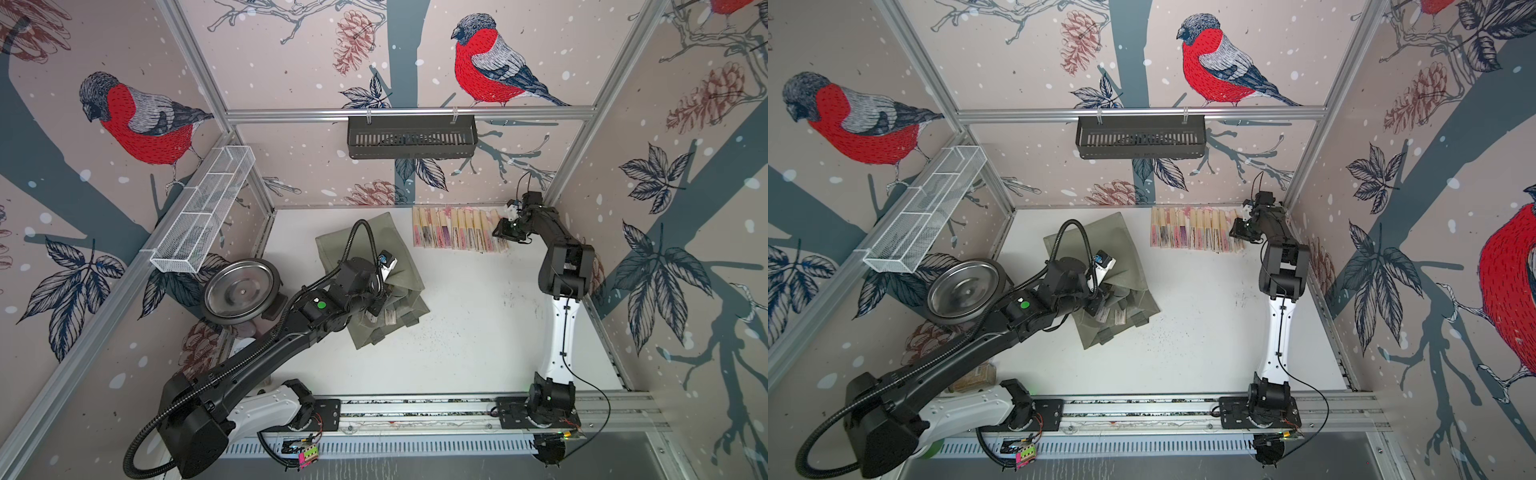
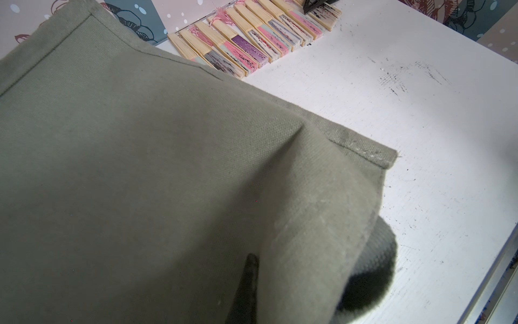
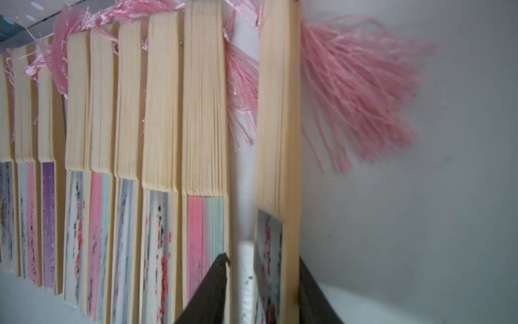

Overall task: Take out the folding fans from the tote bags
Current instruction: Place the folding fan at the center of the board.

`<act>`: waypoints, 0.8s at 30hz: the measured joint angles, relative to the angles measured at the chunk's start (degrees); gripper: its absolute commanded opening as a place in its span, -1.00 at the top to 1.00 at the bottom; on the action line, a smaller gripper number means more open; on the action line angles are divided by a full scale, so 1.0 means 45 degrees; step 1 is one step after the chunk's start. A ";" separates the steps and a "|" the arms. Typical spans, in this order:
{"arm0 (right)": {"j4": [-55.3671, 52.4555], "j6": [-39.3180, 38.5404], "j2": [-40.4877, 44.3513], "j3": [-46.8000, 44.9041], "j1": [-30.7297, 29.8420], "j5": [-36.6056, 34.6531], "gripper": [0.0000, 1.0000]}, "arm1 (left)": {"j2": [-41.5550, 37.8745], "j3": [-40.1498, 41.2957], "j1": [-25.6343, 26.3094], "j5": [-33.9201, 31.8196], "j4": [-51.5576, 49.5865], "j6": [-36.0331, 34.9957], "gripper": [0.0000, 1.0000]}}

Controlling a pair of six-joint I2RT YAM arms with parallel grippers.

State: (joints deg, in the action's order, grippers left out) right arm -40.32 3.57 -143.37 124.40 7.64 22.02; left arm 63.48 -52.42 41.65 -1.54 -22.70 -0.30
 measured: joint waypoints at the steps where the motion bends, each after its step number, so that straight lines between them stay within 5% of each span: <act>1: -0.0015 0.0194 0.0000 0.0049 0.0044 -0.0058 0.18 | -0.0010 0.0000 0.0000 0.0000 0.0000 0.0000 1.00; 15: 0.0165 0.1574 0.0986 -0.0243 0.0058 -0.0185 0.19 | -0.0029 0.0000 0.0010 -0.0029 0.0000 0.0000 1.00; 24: 0.4342 0.4201 0.7125 -0.8801 -0.0772 -0.0005 0.22 | -0.0024 0.0000 0.0024 -0.0039 0.0000 0.0000 1.00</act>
State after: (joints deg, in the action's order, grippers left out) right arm -20.78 22.48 -111.31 84.79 4.16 22.00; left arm 63.37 -52.42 41.76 -1.72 -22.70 -0.30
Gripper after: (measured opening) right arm 0.392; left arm 0.066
